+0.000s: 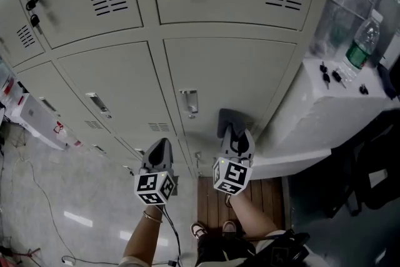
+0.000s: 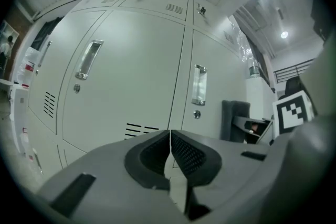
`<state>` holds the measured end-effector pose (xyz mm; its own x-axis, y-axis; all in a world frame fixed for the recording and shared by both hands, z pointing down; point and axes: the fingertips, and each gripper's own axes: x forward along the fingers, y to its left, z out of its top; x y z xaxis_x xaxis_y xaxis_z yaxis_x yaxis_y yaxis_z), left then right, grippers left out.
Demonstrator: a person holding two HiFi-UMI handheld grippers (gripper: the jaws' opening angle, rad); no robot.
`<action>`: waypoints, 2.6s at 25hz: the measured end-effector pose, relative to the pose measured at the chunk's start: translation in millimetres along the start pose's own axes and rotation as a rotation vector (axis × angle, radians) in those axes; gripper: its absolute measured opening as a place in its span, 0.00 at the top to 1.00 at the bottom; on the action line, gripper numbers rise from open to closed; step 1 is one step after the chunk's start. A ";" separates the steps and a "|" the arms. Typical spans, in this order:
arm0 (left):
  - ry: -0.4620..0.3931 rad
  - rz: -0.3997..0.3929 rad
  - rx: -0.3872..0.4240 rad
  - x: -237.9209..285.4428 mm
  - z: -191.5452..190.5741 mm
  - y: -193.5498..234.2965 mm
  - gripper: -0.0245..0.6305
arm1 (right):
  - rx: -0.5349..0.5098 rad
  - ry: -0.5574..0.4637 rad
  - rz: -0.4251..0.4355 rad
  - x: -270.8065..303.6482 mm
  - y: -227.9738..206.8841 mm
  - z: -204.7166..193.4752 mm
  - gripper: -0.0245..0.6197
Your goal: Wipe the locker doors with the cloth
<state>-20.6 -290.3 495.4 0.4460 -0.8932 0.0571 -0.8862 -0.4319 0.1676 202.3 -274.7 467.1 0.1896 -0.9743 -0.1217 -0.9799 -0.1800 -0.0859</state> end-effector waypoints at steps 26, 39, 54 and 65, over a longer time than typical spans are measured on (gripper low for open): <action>0.027 -0.110 0.002 41.7 -11.8 -82.1 0.95 | -0.015 0.033 -0.145 -6.0 -109.8 -2.6 0.82; -0.012 -0.041 -0.013 20.8 38.9 -103.9 0.95 | -0.034 0.084 0.011 -34.9 -89.9 44.9 0.84; -0.120 -0.012 0.038 -8.9 117.4 -143.0 0.95 | -0.046 0.064 0.159 -53.2 -87.7 136.7 0.84; -0.111 -0.021 0.032 -12.6 115.7 -141.4 0.95 | -0.039 0.106 0.143 -60.6 -85.9 134.2 0.87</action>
<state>84.6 -232.5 357.1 0.4497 -0.8914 -0.0559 -0.8811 -0.4530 0.1359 283.4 -182.0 349.2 0.0422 -0.9988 -0.0253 -0.9985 -0.0412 -0.0369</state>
